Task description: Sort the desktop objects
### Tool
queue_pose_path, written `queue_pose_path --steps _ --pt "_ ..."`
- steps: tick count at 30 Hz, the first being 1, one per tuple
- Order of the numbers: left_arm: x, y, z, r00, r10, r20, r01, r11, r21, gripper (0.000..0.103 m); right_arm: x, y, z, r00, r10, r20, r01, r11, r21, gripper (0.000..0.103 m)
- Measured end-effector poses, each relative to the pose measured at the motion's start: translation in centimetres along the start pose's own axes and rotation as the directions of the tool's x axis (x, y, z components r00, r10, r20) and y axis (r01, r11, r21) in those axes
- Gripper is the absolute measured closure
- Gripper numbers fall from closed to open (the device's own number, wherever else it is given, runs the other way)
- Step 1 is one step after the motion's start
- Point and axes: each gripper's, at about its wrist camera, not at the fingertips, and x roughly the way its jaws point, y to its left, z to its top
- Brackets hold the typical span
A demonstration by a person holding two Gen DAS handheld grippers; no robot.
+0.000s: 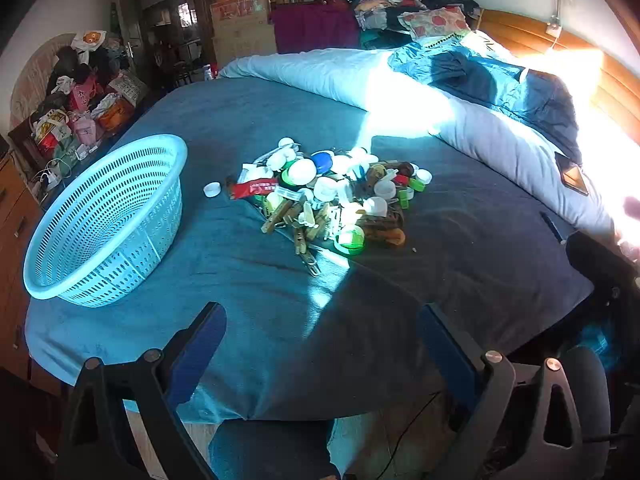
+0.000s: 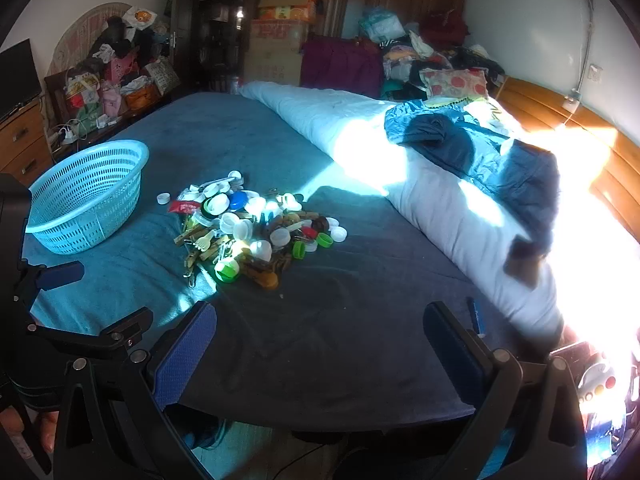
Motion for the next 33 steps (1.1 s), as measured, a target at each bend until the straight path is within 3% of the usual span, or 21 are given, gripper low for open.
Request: queue_pose_path --steps 9,13,20,33 --pt "0.6 4.8 -0.1 0.996 0.094 0.004 -0.094 0.993 -0.070 0.005 1.6 4.4 1.6 1.000 0.014 0.004 -0.013 0.996 -0.090 0.000" --pt "1.0 5.6 0.0 0.995 0.097 -0.007 -0.098 0.992 -0.077 0.005 2.5 5.7 2.0 0.999 0.038 -0.007 -0.039 0.994 -0.104 0.000" --pt "1.9 6.1 0.2 0.994 0.104 -0.032 -0.107 0.990 -0.096 0.005 3.5 6.4 2.4 0.998 0.061 -0.014 -0.062 0.991 -0.116 0.000" --pt "1.6 4.4 1.4 0.994 0.107 -0.007 -0.108 0.991 -0.079 0.005 3.2 5.0 2.7 0.998 0.060 0.010 -0.059 0.993 -0.098 0.000"
